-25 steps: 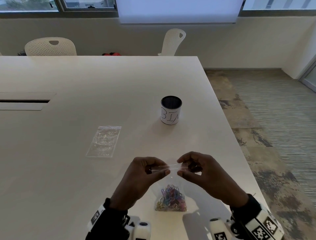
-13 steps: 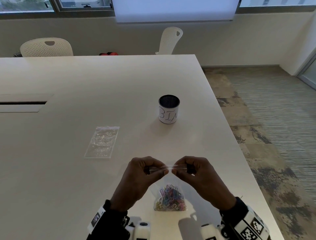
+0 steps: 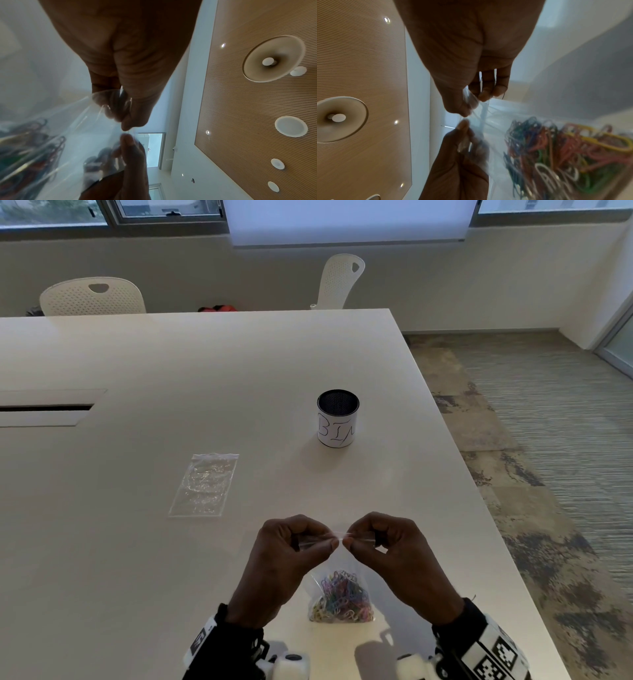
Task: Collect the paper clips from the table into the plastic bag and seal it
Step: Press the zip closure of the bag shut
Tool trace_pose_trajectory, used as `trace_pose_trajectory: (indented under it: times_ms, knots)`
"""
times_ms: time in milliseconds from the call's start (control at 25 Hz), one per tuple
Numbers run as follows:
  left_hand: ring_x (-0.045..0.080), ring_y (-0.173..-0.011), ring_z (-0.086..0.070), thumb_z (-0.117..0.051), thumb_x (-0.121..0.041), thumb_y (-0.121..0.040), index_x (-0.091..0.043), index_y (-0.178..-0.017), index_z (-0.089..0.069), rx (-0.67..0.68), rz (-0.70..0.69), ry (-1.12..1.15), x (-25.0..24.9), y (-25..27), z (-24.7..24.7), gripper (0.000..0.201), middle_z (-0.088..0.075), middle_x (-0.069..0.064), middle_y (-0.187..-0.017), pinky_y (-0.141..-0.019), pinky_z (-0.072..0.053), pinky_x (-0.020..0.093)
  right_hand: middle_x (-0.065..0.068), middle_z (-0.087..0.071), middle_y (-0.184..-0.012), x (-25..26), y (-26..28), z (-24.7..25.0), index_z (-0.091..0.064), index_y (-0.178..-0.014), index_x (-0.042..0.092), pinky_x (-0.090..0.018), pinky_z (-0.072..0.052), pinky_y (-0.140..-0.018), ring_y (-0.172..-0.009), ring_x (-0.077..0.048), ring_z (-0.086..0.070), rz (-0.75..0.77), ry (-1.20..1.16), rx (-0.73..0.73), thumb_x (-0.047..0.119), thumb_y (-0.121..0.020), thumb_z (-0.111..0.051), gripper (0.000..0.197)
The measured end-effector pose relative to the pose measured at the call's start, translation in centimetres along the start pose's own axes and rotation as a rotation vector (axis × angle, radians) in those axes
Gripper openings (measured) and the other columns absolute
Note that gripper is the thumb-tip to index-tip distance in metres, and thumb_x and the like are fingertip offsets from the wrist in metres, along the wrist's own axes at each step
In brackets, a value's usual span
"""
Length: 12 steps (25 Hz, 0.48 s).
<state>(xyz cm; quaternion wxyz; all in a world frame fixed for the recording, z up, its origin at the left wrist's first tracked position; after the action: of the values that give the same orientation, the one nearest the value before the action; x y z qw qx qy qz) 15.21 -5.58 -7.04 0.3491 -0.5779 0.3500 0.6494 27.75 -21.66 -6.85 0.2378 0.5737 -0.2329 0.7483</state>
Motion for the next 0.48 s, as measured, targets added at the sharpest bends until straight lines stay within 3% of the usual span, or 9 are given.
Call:
trace_pose_trajectory:
  times_ms: [160,240,360,480]
  knots:
    - [0.028,-0.080,-0.076,-0.082,-0.004,-0.085,-0.014,-0.084,-0.082,-0.020,-0.008,0.009,0.19,0.05,-0.57,0.010,-0.080,0.011,-0.083,-0.078,-0.062,0.041,-0.005,-0.070,-0.076,0.05,0.04,-0.42,-0.072,-0.081,0.012,-0.018,-0.051,-0.067,-0.070,-0.024,-0.063,0.027,0.014,-0.035,0.007,-0.090,-0.076,0.010]
    - [0.034,-0.084,-0.076,-0.083,-0.007,-0.085,-0.015,-0.084,-0.082,-0.022,-0.013,0.003,0.09,0.11,-0.45,0.008,-0.080,0.011,-0.084,-0.081,-0.063,0.049,-0.007,-0.071,-0.081,0.09,0.01,-0.30,-0.073,-0.086,0.015,-0.021,-0.053,-0.068,-0.075,-0.028,-0.064,0.008,0.003,-0.016,0.012,-0.091,-0.076,0.006]
    - [0.033,-0.084,-0.077,-0.084,-0.011,-0.084,-0.017,-0.085,-0.083,-0.017,-0.039,-0.025,-0.05,0.21,-0.13,0.006,-0.081,0.009,-0.084,-0.083,-0.063,0.052,-0.009,-0.071,-0.083,0.06,-0.01,-0.22,-0.073,-0.089,0.016,-0.033,-0.055,-0.068,-0.076,-0.033,-0.063,0.014,0.002,0.004,0.015,-0.091,-0.076,0.004]
    - [0.028,-0.083,-0.077,-0.084,-0.010,-0.084,-0.019,-0.084,-0.084,0.005,-0.084,-0.064,-0.43,0.36,0.15,0.009,-0.081,0.007,-0.084,-0.082,-0.062,0.047,-0.009,-0.069,-0.081,-0.06,-0.05,-0.33,-0.072,-0.086,0.013,-0.029,-0.051,-0.068,-0.076,-0.033,-0.061,0.045,-0.039,0.008,0.008,-0.090,-0.076,0.008]
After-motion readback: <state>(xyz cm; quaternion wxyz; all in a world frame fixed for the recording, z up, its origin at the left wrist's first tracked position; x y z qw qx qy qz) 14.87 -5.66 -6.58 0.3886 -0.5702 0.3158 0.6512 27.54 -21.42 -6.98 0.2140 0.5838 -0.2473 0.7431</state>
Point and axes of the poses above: each hand's wrist, its own y-axis away from the middle knuckle, its own z-axis out of the back of the hand, x = y × z, the point moved 1 cm from there along -y, towards the middle knuckle
